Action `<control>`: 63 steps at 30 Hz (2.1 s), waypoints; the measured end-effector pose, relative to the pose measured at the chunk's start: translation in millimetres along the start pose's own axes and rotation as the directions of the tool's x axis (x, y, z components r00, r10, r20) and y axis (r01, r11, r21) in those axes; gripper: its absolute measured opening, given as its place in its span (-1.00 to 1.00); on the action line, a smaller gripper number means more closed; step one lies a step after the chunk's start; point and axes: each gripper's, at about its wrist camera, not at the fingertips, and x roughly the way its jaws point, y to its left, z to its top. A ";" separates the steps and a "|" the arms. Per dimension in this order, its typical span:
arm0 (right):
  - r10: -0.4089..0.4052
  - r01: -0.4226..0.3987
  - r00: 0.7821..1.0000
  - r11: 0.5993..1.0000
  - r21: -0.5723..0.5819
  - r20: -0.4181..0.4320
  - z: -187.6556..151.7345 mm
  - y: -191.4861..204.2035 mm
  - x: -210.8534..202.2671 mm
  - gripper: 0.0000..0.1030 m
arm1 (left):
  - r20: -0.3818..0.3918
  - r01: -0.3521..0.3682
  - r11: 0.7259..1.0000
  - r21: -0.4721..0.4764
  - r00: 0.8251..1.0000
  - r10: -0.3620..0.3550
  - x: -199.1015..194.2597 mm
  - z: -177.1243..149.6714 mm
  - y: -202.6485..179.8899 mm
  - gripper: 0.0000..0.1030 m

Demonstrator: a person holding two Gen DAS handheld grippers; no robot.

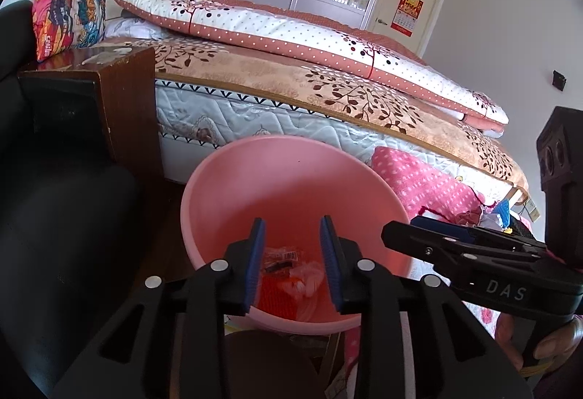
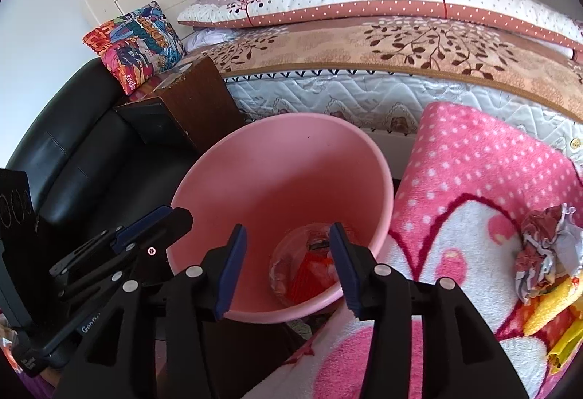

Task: Collect trash
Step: 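Move both tools back over the bed toward yellow items, then grasp yellow plastic bag with right gripper while left gripper grasps yellow mesh foam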

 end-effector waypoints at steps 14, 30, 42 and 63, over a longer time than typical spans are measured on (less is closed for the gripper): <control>-0.051 0.051 0.996 0.999 0.000 0.080 -33.5 -12.0 -49.9 -0.01 | 0.028 0.024 0.997 0.077 0.999 -0.026 -20.3 -4.4 -33.5 -0.40; -0.155 0.143 0.968 0.987 0.070 0.199 -74.7 -55.3 -124.4 -0.01 | 0.017 0.102 0.981 0.165 0.994 -0.107 -33.1 -9.1 -83.3 -0.40; -0.387 0.334 0.902 0.907 0.258 0.193 -126.6 -133.3 -175.0 0.08 | -0.114 0.297 0.917 0.268 0.954 -0.276 -10.7 -21.7 -155.3 -0.40; -0.386 0.306 0.915 0.855 0.420 0.119 -137.5 -203.7 -159.5 0.08 | -0.253 0.400 0.805 0.438 0.914 -0.316 63.2 -40.4 -257.2 -0.40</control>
